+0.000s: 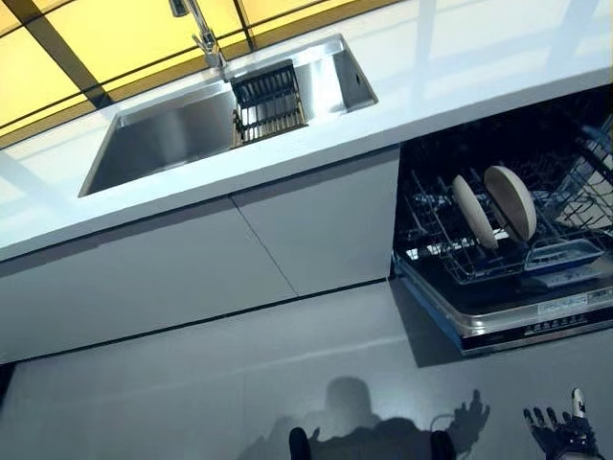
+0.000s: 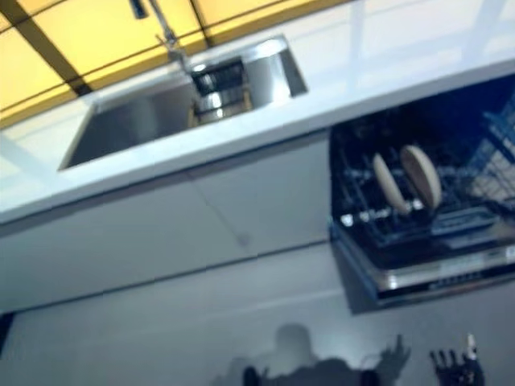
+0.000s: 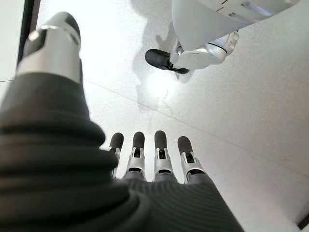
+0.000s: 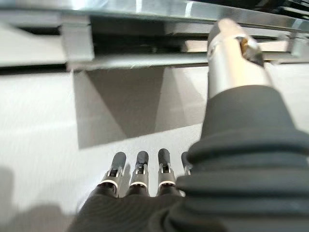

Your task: Take plates into dishwasher

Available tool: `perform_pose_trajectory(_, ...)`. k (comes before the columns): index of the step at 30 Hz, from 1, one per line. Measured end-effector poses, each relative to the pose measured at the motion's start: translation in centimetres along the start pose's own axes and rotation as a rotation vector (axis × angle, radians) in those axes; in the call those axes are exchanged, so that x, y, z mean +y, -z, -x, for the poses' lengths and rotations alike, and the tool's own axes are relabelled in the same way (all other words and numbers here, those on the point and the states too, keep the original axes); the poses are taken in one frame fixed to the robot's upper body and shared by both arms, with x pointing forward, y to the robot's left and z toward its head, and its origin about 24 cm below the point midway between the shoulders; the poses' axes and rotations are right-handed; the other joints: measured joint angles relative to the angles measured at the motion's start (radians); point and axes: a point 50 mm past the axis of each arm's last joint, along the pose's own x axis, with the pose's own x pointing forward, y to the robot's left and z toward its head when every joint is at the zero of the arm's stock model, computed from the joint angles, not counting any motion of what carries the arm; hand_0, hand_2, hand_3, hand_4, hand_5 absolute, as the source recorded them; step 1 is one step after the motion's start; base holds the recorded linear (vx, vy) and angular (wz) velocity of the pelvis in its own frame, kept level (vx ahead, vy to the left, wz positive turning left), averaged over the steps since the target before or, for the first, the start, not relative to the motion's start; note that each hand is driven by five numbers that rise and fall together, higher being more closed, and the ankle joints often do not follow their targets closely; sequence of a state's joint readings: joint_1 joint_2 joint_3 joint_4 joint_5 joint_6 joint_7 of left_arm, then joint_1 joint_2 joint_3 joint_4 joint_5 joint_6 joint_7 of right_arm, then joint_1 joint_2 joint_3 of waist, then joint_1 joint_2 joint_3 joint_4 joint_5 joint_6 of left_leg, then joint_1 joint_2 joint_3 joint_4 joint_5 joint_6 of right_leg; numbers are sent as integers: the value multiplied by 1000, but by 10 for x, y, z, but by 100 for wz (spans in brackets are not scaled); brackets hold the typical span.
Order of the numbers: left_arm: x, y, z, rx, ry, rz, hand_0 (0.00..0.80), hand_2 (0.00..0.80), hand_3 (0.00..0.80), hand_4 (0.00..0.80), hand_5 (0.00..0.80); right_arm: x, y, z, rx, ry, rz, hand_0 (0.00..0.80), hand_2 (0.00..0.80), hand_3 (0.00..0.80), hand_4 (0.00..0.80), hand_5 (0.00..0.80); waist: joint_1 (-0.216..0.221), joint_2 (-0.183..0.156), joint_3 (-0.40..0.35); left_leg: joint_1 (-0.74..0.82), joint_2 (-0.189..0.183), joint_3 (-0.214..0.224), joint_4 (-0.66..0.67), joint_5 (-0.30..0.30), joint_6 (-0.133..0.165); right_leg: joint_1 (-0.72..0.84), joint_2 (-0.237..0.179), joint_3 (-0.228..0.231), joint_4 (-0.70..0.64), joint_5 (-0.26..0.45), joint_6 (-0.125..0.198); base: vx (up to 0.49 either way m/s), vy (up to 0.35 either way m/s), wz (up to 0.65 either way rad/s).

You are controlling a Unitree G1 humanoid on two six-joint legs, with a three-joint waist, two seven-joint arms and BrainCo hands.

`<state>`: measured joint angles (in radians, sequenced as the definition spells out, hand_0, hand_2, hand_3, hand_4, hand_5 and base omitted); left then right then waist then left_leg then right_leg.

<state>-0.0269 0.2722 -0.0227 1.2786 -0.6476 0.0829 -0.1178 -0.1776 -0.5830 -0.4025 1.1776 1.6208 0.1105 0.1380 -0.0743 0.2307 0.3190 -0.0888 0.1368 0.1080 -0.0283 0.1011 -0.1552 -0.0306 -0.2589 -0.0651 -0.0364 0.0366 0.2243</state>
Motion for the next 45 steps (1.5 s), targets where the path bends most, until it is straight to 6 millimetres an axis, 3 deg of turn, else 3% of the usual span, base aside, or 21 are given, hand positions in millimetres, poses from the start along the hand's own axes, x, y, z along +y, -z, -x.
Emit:
perform_pose_trajectory(8, -18, 1, -2, -9, 77, -1, 0, 0, 0, 0, 0, 59, -4, -10, -59, -245, -161, 0, 0, 0, 0, 0, -20, 46, 44, -52, -27, 9, 44, -10, 17, -105, -38, 4, 120, -33, 12, -53, 73, -4)
perform_pose_trajectory(14, -24, -1, -3, -18, 100, -12, 0, 0, 0, 0, 0, 83, -6, -12, -88, -337, -170, 0, 0, 0, 0, 0, -17, 68, 73, -102, -39, 25, 117, -31, 28, -209, -64, 27, 268, -89, 7, -32, 30, -6)
perform_pose_trajectory(23, -33, -5, -3, -34, 131, -6, 0, 0, 0, 0, 0, 111, -11, -11, -102, -427, -128, 0, 0, 0, 0, 0, 4, 65, 101, -209, -26, -5, 233, -48, 27, -391, -76, 34, 575, -204, -39, -29, -29, 7)
perform_pose_trajectory(27, -36, -7, -3, -40, 134, -4, 0, 0, 0, 0, 0, 132, -10, -11, -98, -482, -109, 0, 0, 0, 0, 0, 27, 58, 106, -243, -20, -46, 265, -46, 41, -442, -61, 33, 661, -238, -69, -14, -41, 4)
perform_pose_trajectory(29, -38, -9, -3, -46, 138, -10, 0, 0, 0, 0, 0, 142, -12, -9, -99, -518, -93, 0, 0, 0, 0, 0, 36, 57, 107, -259, -21, -48, 308, -64, 66, -446, -61, 31, 680, -250, -70, 11, -41, 6)
perform_pose_trajectory(30, -39, -9, -3, -47, 136, -12, 0, 0, 0, 0, 0, 143, -11, -9, -105, -516, -72, 0, 0, 0, 0, 0, 36, 56, 108, -276, -23, -49, 338, -76, 76, -446, -60, 27, 682, -251, -69, 19, -43, 6)
perform_pose_trajectory(45, -43, -12, -3, -41, 134, -14, 0, 0, 0, 0, 0, 150, -16, -10, -124, -382, 120, 0, 0, 0, 0, 0, 64, 38, 120, -272, -25, -106, 358, -80, 71, -413, -41, 12, 691, -255, -80, 45, -13, 3)
